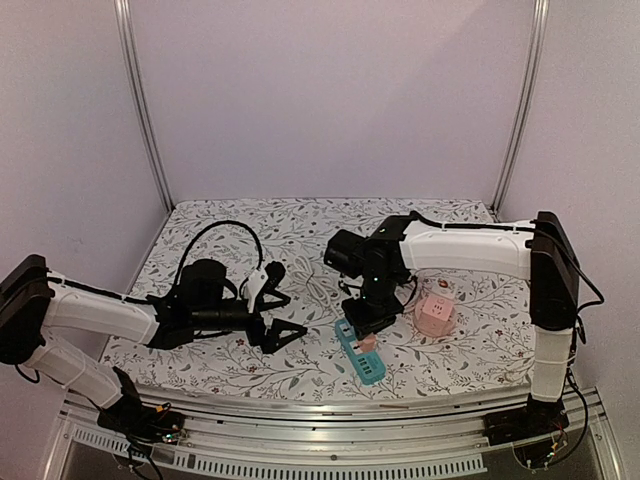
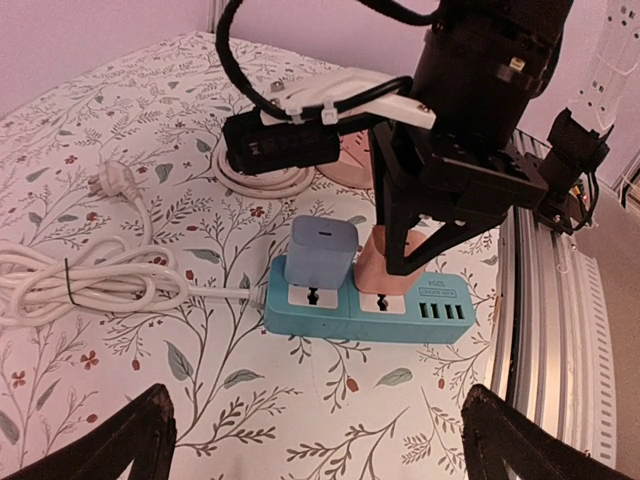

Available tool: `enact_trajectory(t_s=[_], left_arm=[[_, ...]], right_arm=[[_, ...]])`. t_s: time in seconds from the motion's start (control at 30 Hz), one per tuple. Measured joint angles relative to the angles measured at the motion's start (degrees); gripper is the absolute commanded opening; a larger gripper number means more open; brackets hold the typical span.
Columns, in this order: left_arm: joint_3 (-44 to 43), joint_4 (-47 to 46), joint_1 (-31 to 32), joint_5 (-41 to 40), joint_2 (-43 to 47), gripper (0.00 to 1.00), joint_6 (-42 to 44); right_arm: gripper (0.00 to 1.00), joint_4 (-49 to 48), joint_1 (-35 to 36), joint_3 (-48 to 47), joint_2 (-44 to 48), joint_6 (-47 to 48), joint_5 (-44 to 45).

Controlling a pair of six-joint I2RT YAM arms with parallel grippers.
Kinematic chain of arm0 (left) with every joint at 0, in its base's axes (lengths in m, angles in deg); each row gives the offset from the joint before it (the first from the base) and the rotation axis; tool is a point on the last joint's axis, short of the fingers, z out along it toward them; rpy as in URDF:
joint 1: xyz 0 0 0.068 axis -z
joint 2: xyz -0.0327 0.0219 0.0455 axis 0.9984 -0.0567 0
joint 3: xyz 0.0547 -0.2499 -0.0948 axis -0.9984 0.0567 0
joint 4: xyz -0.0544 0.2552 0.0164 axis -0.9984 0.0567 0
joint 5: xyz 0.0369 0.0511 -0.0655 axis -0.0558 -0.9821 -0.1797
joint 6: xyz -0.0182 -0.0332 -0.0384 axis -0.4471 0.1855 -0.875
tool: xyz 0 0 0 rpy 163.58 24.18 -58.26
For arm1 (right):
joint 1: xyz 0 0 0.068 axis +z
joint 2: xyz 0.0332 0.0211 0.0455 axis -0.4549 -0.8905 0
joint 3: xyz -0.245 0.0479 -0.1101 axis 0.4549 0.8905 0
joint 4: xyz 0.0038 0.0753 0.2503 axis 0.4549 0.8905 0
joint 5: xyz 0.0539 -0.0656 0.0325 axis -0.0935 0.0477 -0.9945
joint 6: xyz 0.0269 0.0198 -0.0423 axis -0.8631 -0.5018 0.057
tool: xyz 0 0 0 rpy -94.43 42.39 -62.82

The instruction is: Insert the plug

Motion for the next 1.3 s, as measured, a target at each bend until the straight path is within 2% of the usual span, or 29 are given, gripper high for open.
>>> enact_trajectory(t_s=[0.5,0.57,0.77,0.9,1.1,1.3], left_arm=[[-0.04,0.09,0.02,-0.15,0.00,0.99,0.00],[-0.04,0.09,0.02,-0.17,0.00,0.99,0.00],[-0.04,0.15,0.11,-0.17,0.00,0.99,0.00],[-0.04,0.17,0.13,-0.15,0.00,0.99,0.00],[-0.04,0.22,0.13,-0.17,0.00,0.99,0.00],[-0.04,0.22,0.15,-0.15,0.00,0.99,0.00]], right_arm=[[0.02,-0.20,0.02,-0.17,-0.26,0.13,0.04],[0.07,-0.22,0.02,-0.17,-0.26,0.13,0.04],[0.32,-0.35,0.02,-0.09,-0.20,0.13,0.13],[0.45,-0.72,0.04,0.13,-0.07,0.26,0.98],[0.54,-0.98,0.02,1.51,-0.02,0.13,3.98],[0.70,-1.46,0.02,1.53,3.06,0.17,4.35]])
